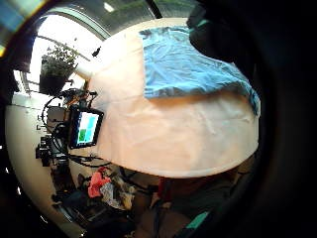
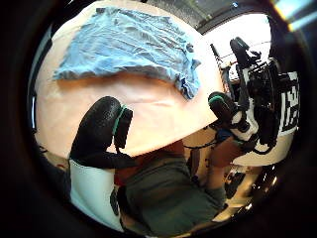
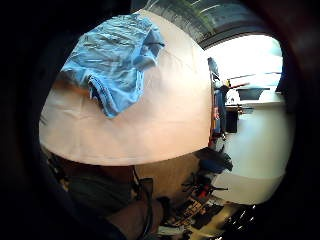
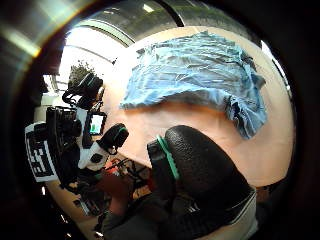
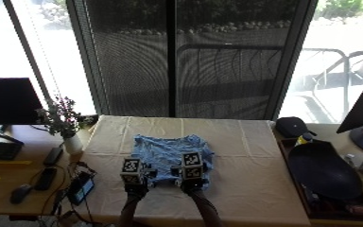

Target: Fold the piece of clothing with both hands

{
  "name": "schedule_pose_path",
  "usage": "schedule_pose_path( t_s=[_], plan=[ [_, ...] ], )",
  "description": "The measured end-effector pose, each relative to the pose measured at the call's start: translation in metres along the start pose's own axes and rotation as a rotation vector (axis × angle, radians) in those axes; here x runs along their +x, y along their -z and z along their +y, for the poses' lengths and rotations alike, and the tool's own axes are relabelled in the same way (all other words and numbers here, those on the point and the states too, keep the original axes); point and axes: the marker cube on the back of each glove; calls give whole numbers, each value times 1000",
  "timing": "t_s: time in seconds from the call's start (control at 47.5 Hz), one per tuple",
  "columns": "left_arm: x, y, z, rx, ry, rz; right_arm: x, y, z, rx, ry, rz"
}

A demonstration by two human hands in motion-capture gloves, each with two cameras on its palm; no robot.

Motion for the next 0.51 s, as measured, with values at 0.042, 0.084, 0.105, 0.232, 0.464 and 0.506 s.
schedule_pose_path(
  t_s=[0.042,0.084,0.105,0.232,0.464,0.506],
  plan=[
    [-3,-2,-4,27,-2,-15,1,1,0,-3,3,5],
    [-6,-1,-4,21,-5,-21,3,1,-1,-5,0,12],
    [-6,0,-5,22,-5,-21,4,1,-2,-7,-1,14],
    [-5,-6,-9,54,11,-6,18,-7,-10,-23,-26,27],
    [3,-39,-2,94,14,-33,42,-39,-28,-60,-96,52],
    [8,-43,-2,105,27,-12,45,-46,-30,-79,-101,50]
  ],
)
